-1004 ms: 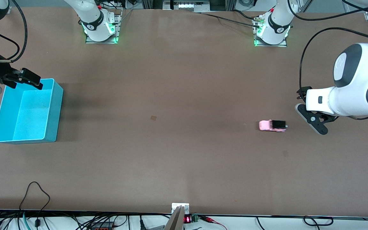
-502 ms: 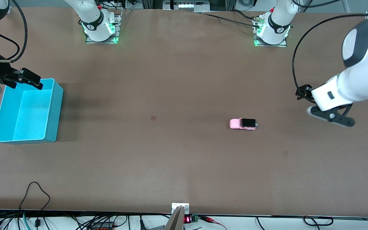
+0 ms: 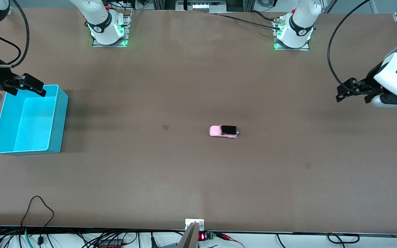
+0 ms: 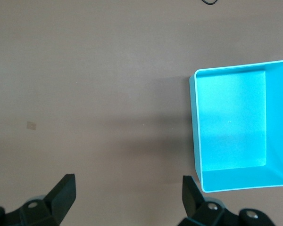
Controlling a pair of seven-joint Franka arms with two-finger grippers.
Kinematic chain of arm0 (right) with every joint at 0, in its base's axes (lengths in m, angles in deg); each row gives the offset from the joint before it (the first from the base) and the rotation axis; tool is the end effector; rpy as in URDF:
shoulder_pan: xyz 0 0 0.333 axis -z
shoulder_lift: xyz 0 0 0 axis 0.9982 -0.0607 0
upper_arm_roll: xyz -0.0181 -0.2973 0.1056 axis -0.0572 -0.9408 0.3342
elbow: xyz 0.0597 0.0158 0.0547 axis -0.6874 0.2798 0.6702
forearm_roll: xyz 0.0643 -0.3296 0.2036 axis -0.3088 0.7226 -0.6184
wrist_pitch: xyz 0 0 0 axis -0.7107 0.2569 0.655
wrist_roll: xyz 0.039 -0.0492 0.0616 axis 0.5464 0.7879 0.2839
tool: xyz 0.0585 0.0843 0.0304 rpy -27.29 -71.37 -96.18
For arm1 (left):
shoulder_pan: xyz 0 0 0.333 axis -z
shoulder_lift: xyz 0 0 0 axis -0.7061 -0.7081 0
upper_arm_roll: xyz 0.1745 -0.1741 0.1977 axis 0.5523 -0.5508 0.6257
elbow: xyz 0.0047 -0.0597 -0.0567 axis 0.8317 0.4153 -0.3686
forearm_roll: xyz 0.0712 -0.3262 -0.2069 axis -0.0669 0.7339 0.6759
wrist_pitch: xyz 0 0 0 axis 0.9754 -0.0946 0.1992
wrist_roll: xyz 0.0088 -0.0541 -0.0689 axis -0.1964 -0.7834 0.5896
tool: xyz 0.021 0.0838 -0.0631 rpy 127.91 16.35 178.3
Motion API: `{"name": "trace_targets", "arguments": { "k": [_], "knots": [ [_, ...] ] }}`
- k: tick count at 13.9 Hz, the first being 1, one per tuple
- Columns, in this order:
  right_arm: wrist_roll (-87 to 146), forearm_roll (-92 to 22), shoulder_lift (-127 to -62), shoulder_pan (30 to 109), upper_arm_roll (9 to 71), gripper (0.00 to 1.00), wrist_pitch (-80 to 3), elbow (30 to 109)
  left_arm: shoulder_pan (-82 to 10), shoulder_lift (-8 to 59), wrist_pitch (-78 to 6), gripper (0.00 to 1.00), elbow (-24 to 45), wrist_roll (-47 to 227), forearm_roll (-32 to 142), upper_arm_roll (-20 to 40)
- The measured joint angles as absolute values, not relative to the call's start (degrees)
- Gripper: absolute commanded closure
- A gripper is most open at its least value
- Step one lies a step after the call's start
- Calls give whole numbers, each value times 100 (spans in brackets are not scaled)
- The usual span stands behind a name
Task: Wind and store pink jeep toy
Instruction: 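Raise the left gripper away as the jeep rolls forward, then move the right gripper over to the rolled pink jeep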
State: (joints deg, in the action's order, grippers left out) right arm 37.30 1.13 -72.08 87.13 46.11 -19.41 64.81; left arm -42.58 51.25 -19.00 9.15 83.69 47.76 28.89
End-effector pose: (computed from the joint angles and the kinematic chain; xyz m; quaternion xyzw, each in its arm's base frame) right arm 0.5704 0.0033 0.5814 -0.9996 0.0255 -0.0025 0.0084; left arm 0.5649 -0.0196 0.5719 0.9997 -0.0132 0.0128 0.0180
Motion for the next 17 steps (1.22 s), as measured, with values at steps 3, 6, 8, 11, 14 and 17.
{"name": "trace_targets", "arguments": {
  "k": [3,6,8,11,14,17],
  "knots": [
    [3730,113,-7211,8714,4611,0,-1940,6481,-4236,5160,-1642,0,891,8302,4547,2762],
    [3730,113,-7211,8714,4611,0,-1939,6481,-4236,5160,-1610,0,885,8224,4546,2726],
    [3730,113,-7212,8715,4611,0,-1938,6482,-4239,5160,-1609,0,885,8209,4550,2727],
    [3730,113,-7214,8715,4611,0,-1937,6484,-4239,5160,-1608,0,885,8195,4554,2727],
    [3730,113,-7218,8715,4611,0,-1934,6495,-4239,5160,-1595,0,885,8195,4558,2727],
    [3705,113,-7223,8717,4611,0,-1914,6500,-4241,5160,-1562,0,885,8194,4559,2727]
  ]
}}
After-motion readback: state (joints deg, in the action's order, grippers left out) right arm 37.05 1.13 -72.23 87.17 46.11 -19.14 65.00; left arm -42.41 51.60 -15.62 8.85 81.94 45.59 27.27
